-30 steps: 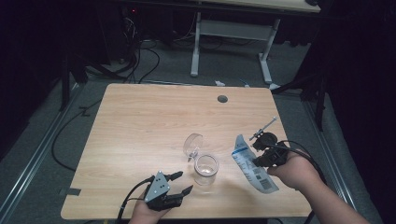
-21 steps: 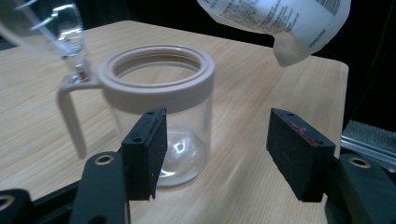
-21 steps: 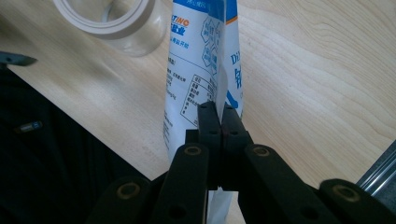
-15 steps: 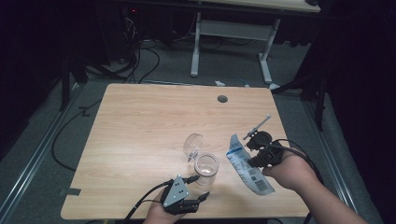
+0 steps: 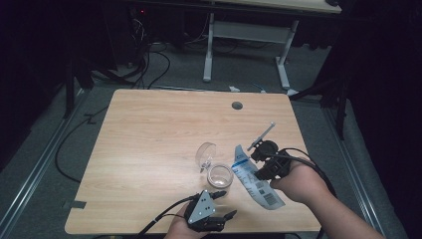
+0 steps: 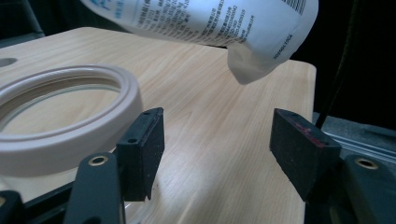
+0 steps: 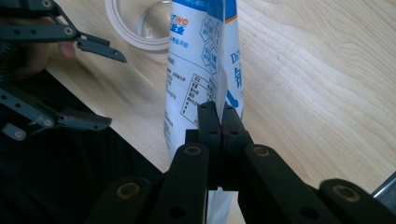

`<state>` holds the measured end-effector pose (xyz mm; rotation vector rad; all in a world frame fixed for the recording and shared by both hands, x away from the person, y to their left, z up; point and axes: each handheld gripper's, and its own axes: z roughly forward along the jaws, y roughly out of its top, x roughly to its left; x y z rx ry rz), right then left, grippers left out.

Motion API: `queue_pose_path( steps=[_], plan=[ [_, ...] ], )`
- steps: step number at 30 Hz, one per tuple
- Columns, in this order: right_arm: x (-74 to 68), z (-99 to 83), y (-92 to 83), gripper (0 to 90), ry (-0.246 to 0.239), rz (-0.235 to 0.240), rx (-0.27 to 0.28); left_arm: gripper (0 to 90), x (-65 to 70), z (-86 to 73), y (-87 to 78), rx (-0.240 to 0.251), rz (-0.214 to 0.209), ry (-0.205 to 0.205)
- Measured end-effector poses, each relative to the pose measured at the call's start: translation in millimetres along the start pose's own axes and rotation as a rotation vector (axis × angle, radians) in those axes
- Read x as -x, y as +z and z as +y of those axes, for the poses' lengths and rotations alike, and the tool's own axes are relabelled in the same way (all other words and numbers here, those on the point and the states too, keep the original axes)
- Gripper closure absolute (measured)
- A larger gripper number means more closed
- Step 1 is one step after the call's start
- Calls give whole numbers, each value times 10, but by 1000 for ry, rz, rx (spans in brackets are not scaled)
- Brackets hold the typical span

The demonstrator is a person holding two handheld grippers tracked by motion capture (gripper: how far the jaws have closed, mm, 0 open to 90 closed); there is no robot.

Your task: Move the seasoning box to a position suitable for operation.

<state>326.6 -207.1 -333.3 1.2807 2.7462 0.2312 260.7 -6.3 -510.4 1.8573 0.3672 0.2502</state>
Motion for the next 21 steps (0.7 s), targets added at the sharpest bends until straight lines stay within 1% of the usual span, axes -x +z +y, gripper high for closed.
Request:
queue_pose_path(
  steps=[2, 3, 4, 7, 12, 13, 14, 15, 16, 17, 18, 19, 21],
  plan=[
    [-30, 10, 2, 900, -3, 4, 3, 350, 13, 6, 37, 2, -5, 3],
    [-54, 10, -1, 900, 17, 8, -4, 349, 19, 12, 54, 1, -6, 7],
    [-49, 15, 5, 900, -8, 9, 3, 348, 27, 18, 71, 3, -9, 10],
    [-82, 14, 10, 900, -12, 11, -2, 342, 47, 36, 119, 11, -15, 15],
    [-120, 19, 4, 900, -18, 14, 1, 335, 70, 56, 195, 7, -22, 26],
    [-137, 24, -2, 900, -9, 16, 0, 335, 74, 60, 204, 6, -24, 27],
    [-141, 27, -7, 900, -14, 16, 1, 333, 80, 66, 217, 8, -23, 27],
    [-170, 31, -22, 900, 14, 18, -8, 329, 85, 72, 225, 10, -23, 27],
    [-183, 37, -33, 900, 28, 20, -10, 322, 92, 79, 233, 11, -21, 28],
    [-170, 46, -35, 900, -4, 21, -1, 315, 100, 86, 240, 13, -19, 31],
    [-174, 55, -42, 900, -12, 17, 1, 312, 106, 92, 247, 16, -22, 31],
    [-176, 61, -51, 900, -17, 15, 1, 312, 111, 99, 253, 18, -27, 28],
    [-196, 71, -63, 900, -6, 20, 2, 311, 119, 105, 267, 24, -33, 24]
  ],
)
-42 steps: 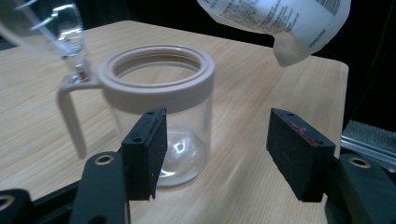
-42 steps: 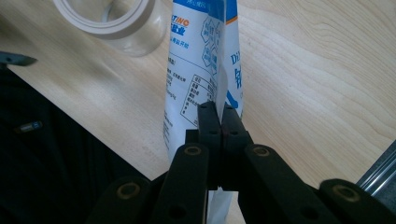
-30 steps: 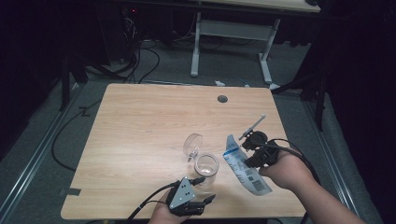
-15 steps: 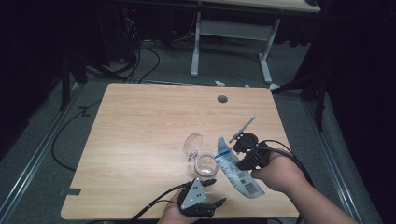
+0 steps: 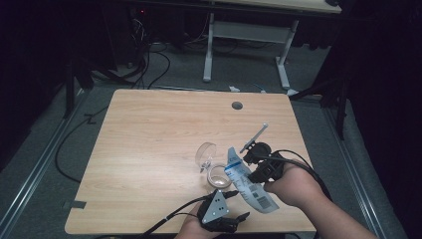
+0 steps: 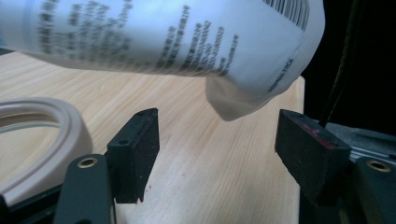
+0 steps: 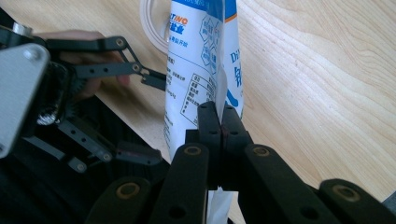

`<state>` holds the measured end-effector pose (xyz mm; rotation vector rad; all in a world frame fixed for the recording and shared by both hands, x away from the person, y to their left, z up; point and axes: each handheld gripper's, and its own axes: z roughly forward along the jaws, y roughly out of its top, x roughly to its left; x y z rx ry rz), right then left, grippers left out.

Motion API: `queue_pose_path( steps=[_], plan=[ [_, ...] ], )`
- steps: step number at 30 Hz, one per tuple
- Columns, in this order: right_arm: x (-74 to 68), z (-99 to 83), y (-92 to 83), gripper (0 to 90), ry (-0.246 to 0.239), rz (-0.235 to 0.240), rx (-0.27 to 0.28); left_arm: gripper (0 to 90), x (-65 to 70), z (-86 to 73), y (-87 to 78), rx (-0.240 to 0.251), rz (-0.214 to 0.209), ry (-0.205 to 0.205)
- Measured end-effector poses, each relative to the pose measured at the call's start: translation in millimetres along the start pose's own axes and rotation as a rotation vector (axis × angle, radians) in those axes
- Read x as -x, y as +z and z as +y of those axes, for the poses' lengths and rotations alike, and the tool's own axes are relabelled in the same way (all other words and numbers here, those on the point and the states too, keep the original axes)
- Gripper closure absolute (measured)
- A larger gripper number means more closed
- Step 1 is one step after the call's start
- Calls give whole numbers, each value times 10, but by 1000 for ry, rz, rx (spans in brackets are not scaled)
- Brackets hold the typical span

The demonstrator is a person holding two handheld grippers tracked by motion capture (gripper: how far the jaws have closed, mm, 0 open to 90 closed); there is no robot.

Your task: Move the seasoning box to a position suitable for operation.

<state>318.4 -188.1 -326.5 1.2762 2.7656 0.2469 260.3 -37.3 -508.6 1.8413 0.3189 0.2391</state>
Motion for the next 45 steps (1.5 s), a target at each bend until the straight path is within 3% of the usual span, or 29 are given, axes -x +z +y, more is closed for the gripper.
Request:
queue_pose_path(
  steps=[12, 22, 29, 34, 45],
  plan=[
    [-113, 85, -57, 900, -14, -1, 14, 303, 40, 7, 6, 8, -2, 15],
    [-247, 192, -84, 900, -25, 10, 22, 301, 59, 35, 34, 14, 27, 16],
    [-227, 203, -26, 900, -26, 12, 18, 425, 81, 43, 52, 2, 51, 38],
    [-196, 173, -21, 900, -10, 5, 12, 546, 85, 66, 46, -9, 64, 28],
    [-92, 81, 27, 899, -5, 2, 32, 597, 155, 90, 101, -43, 79, 35]
  ],
)
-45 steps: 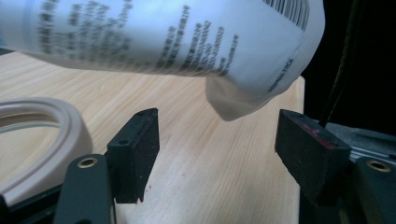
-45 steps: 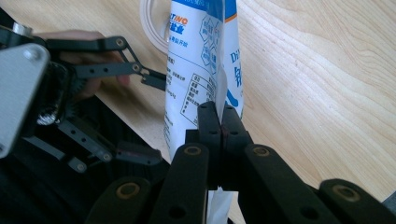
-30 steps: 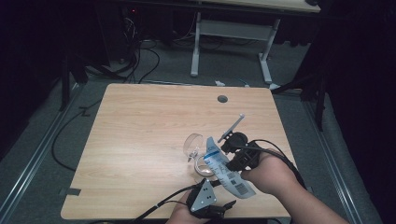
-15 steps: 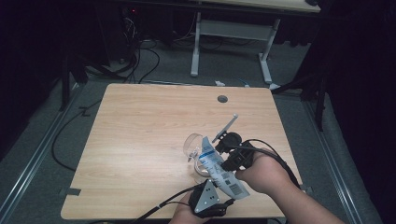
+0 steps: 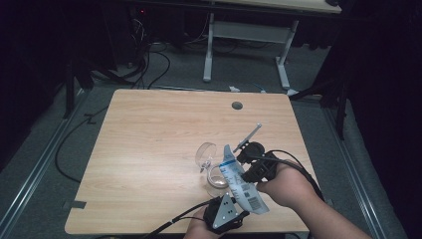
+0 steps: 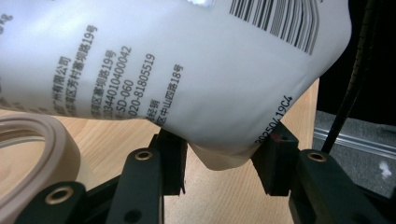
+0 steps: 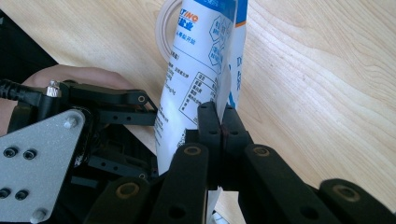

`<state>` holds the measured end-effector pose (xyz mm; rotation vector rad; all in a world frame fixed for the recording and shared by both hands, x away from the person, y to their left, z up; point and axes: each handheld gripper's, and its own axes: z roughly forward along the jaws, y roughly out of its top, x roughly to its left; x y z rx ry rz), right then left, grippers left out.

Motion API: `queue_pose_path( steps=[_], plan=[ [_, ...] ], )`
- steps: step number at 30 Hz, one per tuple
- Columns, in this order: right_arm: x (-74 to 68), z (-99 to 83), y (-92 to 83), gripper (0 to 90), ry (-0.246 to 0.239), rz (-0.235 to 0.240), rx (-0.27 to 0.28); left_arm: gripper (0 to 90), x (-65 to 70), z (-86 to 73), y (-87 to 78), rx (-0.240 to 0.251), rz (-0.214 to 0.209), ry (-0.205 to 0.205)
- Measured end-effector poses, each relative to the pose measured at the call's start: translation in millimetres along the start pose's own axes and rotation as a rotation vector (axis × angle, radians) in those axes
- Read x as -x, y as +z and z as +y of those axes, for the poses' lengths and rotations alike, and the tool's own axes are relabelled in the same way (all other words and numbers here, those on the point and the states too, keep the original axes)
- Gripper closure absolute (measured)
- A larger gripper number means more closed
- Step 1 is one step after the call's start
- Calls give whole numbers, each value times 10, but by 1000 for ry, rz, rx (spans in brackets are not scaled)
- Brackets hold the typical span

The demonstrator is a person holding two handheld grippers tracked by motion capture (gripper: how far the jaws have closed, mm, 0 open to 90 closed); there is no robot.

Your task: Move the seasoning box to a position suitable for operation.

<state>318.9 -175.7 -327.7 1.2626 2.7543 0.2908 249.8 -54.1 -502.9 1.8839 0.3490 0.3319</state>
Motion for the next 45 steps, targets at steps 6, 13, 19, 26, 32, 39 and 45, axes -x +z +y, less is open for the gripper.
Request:
queue_pose_path(
  steps=[6, 13, 19, 26, 32, 39, 45],
  plan=[
    [36, -40, 49, 899, -11, 5, 6, 606, 25, 12, 33, -21, -5, -9],
    [50, -38, 45, 898, -16, 3, 11, 610, 28, 28, 48, -18, -4, -20],
    [59, -44, 51, 899, -13, 8, 16, 612, 45, 33, 35, -13, -22, -41],
    [22, -10, 34, 900, -34, 1, 21, 612, 35, 48, -10, 1, -17, -54],
    [-6, 48, 46, 900, -57, -13, 23, 611, 18, 44, -45, 11, -30, -84],
    [-46, 94, 33, 900, -75, -13, 28, 605, 27, 62, -89, 28, -28, -70],
    [-51, 110, 26, 900, -90, -15, 31, 601, 24, 68, -92, 34, -40, -70]
  ],
)
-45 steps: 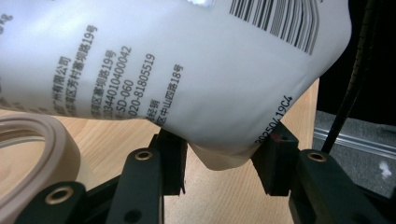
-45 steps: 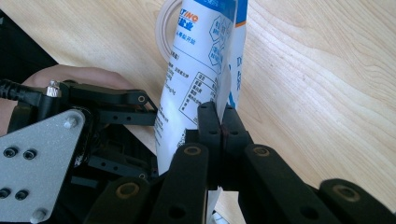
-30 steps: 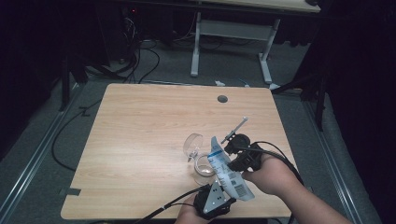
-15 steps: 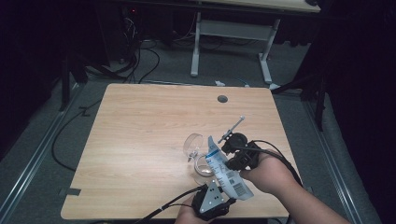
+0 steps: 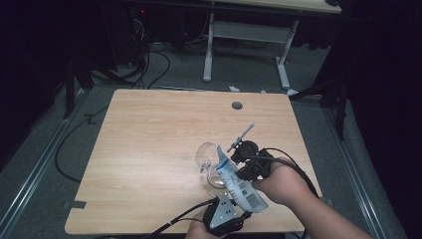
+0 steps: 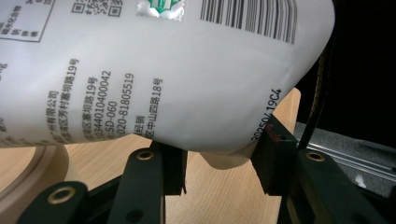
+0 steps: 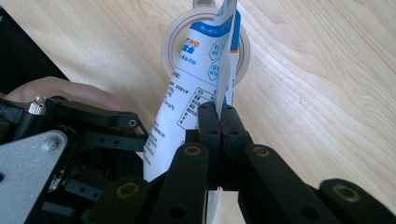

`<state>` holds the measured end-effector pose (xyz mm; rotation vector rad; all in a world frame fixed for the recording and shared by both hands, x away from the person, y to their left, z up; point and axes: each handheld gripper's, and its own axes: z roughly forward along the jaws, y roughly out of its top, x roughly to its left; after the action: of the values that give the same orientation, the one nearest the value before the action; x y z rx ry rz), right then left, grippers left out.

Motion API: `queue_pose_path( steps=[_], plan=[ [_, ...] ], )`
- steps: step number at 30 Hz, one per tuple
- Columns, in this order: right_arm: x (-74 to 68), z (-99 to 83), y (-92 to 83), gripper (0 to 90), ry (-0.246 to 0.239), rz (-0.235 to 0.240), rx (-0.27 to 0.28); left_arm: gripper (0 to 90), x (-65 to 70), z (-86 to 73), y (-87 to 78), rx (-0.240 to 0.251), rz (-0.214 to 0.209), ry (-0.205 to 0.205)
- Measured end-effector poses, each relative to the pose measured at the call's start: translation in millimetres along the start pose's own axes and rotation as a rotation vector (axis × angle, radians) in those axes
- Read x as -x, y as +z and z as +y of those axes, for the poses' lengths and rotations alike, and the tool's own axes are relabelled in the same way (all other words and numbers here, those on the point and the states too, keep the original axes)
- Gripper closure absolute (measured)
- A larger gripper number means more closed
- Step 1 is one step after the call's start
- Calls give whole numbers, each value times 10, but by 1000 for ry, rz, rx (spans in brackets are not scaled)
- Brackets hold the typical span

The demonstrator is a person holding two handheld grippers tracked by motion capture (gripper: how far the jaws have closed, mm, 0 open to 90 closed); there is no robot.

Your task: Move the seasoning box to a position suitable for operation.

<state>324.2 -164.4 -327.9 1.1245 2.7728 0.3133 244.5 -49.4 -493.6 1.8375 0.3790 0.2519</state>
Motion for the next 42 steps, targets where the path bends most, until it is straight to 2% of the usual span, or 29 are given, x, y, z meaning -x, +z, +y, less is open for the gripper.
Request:
queue_pose_path(
  steps=[8, 26, 42],
  plan=[
    [4, -4, 32, 900, -2, 3, 4, 595, 20, -3, 3, 2, -12, 6],
    [2, 21, 35, 900, -12, 0, 11, 595, 20, 11, 3, 13, -11, 9],
    [8, 37, -46, 900, -20, -10, 23, 598, -4, 75, 7, 25, -6, 16]
  ],
)
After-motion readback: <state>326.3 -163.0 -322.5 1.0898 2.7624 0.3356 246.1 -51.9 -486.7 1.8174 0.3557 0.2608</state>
